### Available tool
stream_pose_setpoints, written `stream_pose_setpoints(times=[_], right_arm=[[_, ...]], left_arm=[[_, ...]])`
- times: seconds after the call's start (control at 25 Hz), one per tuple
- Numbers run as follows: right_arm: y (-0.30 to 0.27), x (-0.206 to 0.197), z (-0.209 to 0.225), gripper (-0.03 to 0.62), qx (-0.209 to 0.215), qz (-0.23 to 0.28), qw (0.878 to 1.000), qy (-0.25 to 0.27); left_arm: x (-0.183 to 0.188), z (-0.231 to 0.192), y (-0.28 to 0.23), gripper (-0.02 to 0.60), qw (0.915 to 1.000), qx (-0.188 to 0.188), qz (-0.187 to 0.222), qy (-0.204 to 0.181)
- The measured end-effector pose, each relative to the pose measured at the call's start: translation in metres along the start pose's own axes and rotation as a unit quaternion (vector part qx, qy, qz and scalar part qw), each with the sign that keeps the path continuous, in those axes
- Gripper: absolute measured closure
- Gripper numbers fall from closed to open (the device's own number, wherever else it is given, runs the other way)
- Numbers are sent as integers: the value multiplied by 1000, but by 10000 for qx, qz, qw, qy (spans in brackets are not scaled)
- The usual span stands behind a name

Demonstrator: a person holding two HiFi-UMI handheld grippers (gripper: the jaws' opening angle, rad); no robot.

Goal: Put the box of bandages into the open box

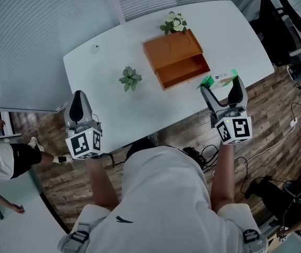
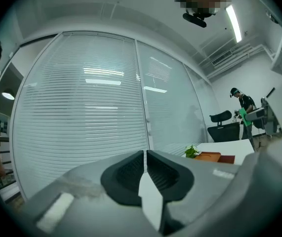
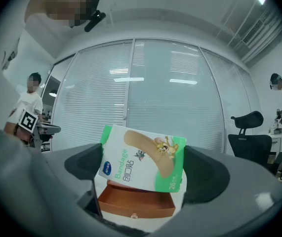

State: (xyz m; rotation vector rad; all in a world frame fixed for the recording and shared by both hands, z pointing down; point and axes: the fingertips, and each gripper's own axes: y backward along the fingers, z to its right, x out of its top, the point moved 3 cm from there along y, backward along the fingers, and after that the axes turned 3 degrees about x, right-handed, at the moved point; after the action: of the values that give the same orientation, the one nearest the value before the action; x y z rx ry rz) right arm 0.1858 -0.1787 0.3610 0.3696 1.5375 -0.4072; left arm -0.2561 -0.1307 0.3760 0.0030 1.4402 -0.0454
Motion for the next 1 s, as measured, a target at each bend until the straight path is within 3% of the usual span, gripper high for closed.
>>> stream_pose_setpoints(times=[0.24,0.48,0.6,0.72,0.92,1.0], right_arm=[[-34,-13,1,74,-81,-248,9994,220],[-64,-30,-2,74,17,-645,9945,830],[-77,-37,-7,74,77,-920,9850,1455],[-87,-44,-14,74,157,-1266,9578,2577],[-99,-64,-17,74,260,-1884,8811,4331],[-103,-70,-17,74,320,-2005,8624,4638]], left_arm=[[-4,-1,-24,557,9999,-136,-43,11],[-10,-2,-31,557,9998,-170,-142,-6],[-14,-4,-30,557,9997,-149,-177,12],[-16,-5,-30,557,9997,-143,-204,26],[-18,-5,-29,557,9997,-138,-197,41],[-19,-6,-28,557,9997,-118,-200,44]])
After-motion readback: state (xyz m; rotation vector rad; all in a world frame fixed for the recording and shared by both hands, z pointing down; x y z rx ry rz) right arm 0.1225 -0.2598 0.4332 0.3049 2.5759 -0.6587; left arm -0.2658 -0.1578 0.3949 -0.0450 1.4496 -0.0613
